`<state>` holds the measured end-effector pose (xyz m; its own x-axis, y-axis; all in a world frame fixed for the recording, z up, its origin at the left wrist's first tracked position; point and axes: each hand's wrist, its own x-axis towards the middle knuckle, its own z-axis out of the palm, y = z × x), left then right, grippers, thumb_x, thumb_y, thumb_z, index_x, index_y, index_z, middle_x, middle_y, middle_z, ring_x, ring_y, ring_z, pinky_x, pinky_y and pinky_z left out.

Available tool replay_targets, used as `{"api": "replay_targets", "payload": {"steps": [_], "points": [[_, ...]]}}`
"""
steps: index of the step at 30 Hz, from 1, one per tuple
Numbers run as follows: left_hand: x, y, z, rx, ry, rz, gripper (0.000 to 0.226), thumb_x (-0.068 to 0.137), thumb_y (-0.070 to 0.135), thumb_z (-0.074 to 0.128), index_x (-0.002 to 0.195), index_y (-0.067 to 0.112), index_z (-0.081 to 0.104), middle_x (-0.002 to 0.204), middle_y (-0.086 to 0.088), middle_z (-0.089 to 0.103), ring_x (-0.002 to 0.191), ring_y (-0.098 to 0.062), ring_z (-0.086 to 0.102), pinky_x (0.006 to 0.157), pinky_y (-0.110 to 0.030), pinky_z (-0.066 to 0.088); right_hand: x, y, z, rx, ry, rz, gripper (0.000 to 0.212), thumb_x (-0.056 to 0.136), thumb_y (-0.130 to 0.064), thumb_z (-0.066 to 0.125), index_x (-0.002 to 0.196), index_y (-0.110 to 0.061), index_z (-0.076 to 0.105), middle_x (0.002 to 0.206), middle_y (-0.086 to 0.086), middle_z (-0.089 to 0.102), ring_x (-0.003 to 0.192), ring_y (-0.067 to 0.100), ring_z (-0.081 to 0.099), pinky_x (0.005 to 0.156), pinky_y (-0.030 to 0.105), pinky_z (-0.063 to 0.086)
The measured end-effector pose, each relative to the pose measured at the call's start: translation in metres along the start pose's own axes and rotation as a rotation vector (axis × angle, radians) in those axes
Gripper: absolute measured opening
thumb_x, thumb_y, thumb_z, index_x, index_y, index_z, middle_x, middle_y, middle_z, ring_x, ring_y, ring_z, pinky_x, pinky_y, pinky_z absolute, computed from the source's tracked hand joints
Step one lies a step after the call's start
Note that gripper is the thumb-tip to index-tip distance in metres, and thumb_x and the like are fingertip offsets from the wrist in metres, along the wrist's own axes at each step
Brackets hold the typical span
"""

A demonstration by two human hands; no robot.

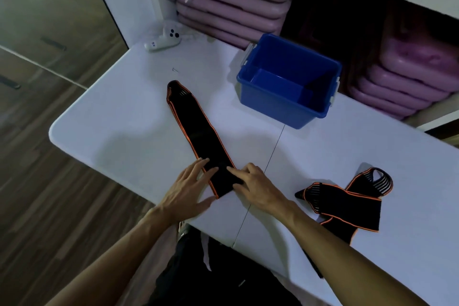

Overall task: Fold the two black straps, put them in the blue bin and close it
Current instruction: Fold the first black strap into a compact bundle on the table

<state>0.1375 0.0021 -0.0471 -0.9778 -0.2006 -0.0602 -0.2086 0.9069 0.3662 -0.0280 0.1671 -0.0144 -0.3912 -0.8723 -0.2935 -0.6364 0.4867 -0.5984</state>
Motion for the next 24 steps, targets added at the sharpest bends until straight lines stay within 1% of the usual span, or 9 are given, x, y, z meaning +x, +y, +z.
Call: {"api": "replay_targets", "payload": {"steps": [3,6,9,12,15,17,20,22,24], "points": [[-0.005,0.005,0.003,0.028,0.001,0.011,0.077,0.085,0.068,0.046,0.146,0.022,0.033,0.152,-0.014,0.031,0.144,-0.031,0.024,0.112,-0.042,0.029,0.002,0.002,0.000,-0.042,-0.032,-0.031,0.053,0.099,-0.033,0.052,0.149,-0.030,0.035,0.098,-0.004,0.036,0.095,0.007,0.031,0.084,0.018,0.032],[-0.005,0.007,0.005,0.045,0.021,0.007,0.073,0.087,0.064,0.044,0.142,0.017,0.039,0.148,-0.018,0.038,0.141,-0.035,0.030,0.110,-0.047,0.035,0.002,0.003,-0.001,-0.051,-0.048,-0.050,0.053,0.099,-0.035,0.051,0.150,-0.029,0.035,0.097,-0.002,0.038,0.095,0.010,0.035,0.084,0.021,0.035],[-0.005,0.010,0.002,0.040,0.030,0.016,0.070,0.087,0.060,0.048,0.139,0.012,0.045,0.142,-0.020,0.040,0.135,-0.037,0.037,0.105,-0.044,0.041,0.003,0.002,-0.003,-0.053,-0.067,-0.049,0.053,0.099,-0.036,0.051,0.150,-0.028,0.035,0.098,-0.001,0.038,0.095,0.011,0.036,0.082,0.020,0.032],[-0.005,0.012,0.000,0.064,0.049,0.050,0.069,0.088,0.056,0.049,0.134,0.004,0.048,0.126,-0.015,0.042,0.118,-0.031,0.046,0.092,-0.039,0.053,0.004,-0.001,-0.003,-0.037,-0.074,-0.039,0.054,0.100,-0.035,0.051,0.150,-0.027,0.034,0.098,-0.001,0.039,0.094,0.011,0.036,0.081,0.020,0.031],[-0.003,0.014,0.001,0.099,0.081,0.065,0.066,0.087,0.053,0.045,0.128,0.001,0.051,0.117,-0.011,0.043,0.110,-0.026,0.046,0.078,-0.034,0.058,0.005,-0.001,0.000,-0.020,-0.077,-0.023,0.055,0.099,-0.037,0.051,0.150,-0.028,0.033,0.098,0.001,0.041,0.095,0.013,0.038,0.081,0.022,0.034],[-0.003,0.014,-0.002,0.135,0.097,0.077,0.062,0.086,0.050,0.044,0.122,0.001,0.057,0.113,-0.011,0.050,0.107,-0.025,0.053,0.071,-0.031,0.059,0.005,0.001,-0.002,0.004,-0.101,-0.017,0.058,0.098,-0.041,0.052,0.151,-0.029,0.032,0.100,0.002,0.042,0.095,0.012,0.039,0.082,0.021,0.034],[-0.001,0.016,-0.011,0.151,0.146,0.106,0.052,0.087,0.043,0.043,0.112,0.003,0.065,0.102,-0.011,0.064,0.093,-0.024,0.066,0.067,-0.029,0.059,0.006,0.004,-0.010,0.043,-0.172,-0.029,0.074,0.089,-0.051,0.062,0.151,-0.031,0.028,0.104,0.000,0.041,0.093,0.010,0.040,0.081,0.019,0.034],[0.002,0.017,-0.014,0.093,0.176,0.087,0.041,0.092,0.036,0.044,0.107,0.004,0.065,0.098,-0.009,0.064,0.086,-0.025,0.065,0.066,-0.033,0.058,0.009,0.006,-0.015,0.004,-0.192,-0.069,0.078,0.085,-0.048,0.069,0.151,-0.031,0.030,0.103,-0.002,0.038,0.093,0.009,0.038,0.081,0.020,0.037],[0.004,0.015,-0.016,0.018,0.166,0.045,0.038,0.096,0.035,0.040,0.106,0.005,0.063,0.104,-0.009,0.062,0.085,-0.025,0.063,0.070,-0.038,0.057,0.014,0.006,-0.017,-0.028,-0.132,-0.111,0.067,0.086,-0.035,0.072,0.145,-0.030,0.043,0.105,-0.002,0.039,0.099,0.011,0.039,0.086,0.026,0.044]]}}
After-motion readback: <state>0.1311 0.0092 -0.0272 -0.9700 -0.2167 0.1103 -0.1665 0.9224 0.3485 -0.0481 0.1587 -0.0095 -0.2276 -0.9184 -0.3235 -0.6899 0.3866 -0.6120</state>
